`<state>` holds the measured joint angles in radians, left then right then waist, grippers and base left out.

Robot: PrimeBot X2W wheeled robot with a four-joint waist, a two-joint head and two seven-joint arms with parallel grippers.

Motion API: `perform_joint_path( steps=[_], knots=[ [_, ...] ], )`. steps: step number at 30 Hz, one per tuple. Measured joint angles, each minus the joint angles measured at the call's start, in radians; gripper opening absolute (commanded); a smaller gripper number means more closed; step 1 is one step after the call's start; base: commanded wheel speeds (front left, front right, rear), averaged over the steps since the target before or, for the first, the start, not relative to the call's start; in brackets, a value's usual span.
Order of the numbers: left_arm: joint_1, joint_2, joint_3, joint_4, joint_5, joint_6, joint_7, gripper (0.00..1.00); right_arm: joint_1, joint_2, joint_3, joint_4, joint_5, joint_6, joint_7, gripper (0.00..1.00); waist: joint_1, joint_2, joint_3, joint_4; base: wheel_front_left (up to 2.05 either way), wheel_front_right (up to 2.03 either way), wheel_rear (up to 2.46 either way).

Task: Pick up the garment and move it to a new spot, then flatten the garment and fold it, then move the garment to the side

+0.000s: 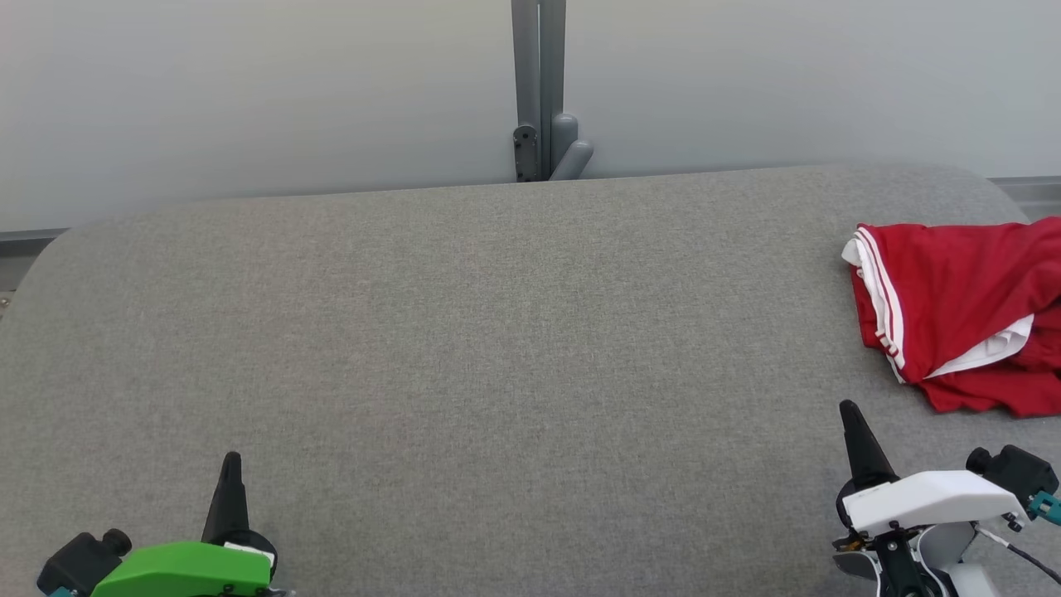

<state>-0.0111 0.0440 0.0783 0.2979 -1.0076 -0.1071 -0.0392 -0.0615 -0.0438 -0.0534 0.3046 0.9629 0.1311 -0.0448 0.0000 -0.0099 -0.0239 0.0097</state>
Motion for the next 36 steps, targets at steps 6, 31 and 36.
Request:
perform_joint_path(
  steps=[6,31,36],
  knots=[
    [-0.006,0.0,0.006,-0.004,-0.066,-0.005,0.015,0.0,-0.005,0.0,-0.006,-0.007,0.072,0.0,0.018,0.0,0.0,0.0,0.002,-0.001,0.0,0.0,0.0],
    [-0.043,0.001,0.019,-0.029,-0.307,-0.012,0.08,0.0,-0.019,-0.002,-0.029,-0.032,0.33,-0.001,0.08,0.0,0.0,0.0,0.012,-0.004,0.0,0.0,0.0],
    [-0.048,0.001,0.021,-0.033,-0.351,-0.013,0.091,0.0,-0.025,-0.002,-0.032,-0.036,0.376,-0.001,0.091,0.0,0.0,0.0,0.014,-0.005,0.0,0.0,0.0]
  ],
)
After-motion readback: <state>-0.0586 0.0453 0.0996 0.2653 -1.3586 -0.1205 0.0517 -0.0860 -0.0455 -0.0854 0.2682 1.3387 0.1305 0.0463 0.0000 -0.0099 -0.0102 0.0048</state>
